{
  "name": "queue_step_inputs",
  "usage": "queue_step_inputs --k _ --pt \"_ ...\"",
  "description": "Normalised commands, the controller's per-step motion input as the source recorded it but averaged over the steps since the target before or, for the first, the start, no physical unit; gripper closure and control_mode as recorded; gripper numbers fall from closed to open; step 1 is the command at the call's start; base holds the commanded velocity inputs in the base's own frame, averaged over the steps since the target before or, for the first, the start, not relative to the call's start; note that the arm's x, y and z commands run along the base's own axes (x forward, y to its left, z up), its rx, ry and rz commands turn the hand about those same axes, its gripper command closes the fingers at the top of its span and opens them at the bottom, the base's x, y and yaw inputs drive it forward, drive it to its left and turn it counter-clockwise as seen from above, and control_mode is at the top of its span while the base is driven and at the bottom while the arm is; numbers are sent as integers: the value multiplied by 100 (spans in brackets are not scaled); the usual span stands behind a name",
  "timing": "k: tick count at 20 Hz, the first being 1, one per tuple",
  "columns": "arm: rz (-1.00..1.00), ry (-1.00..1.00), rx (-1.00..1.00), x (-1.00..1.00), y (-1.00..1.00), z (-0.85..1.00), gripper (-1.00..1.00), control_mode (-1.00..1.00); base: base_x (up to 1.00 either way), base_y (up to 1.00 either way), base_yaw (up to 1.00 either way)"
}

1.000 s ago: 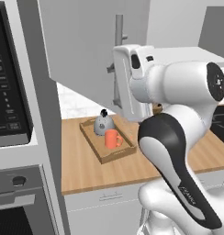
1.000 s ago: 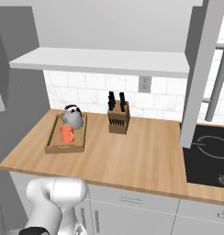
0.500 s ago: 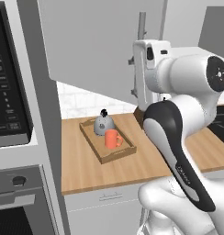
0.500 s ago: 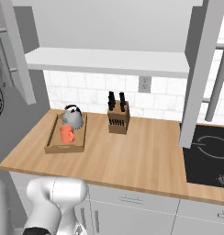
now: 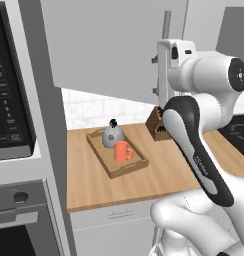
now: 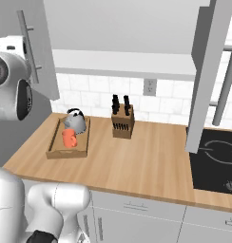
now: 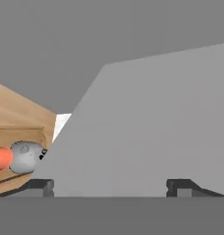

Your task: Pick the kettle from the counter and place it on the tray. Then pick the mug from the cabinet and place it on the tray. Then close the cabinet doors.

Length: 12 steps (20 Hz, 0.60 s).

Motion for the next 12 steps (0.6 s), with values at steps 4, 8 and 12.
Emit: queue_step_inputs --k 4,8,12 --pt "-5 4 -7 100 -31 -53 -100 -100 0 0 0" --pt "-4 0 -10 100 -11 -52 -100 -100 0 0 0" --pt "0 0 -6 100 1 -43 -100 -100 0 0 0"
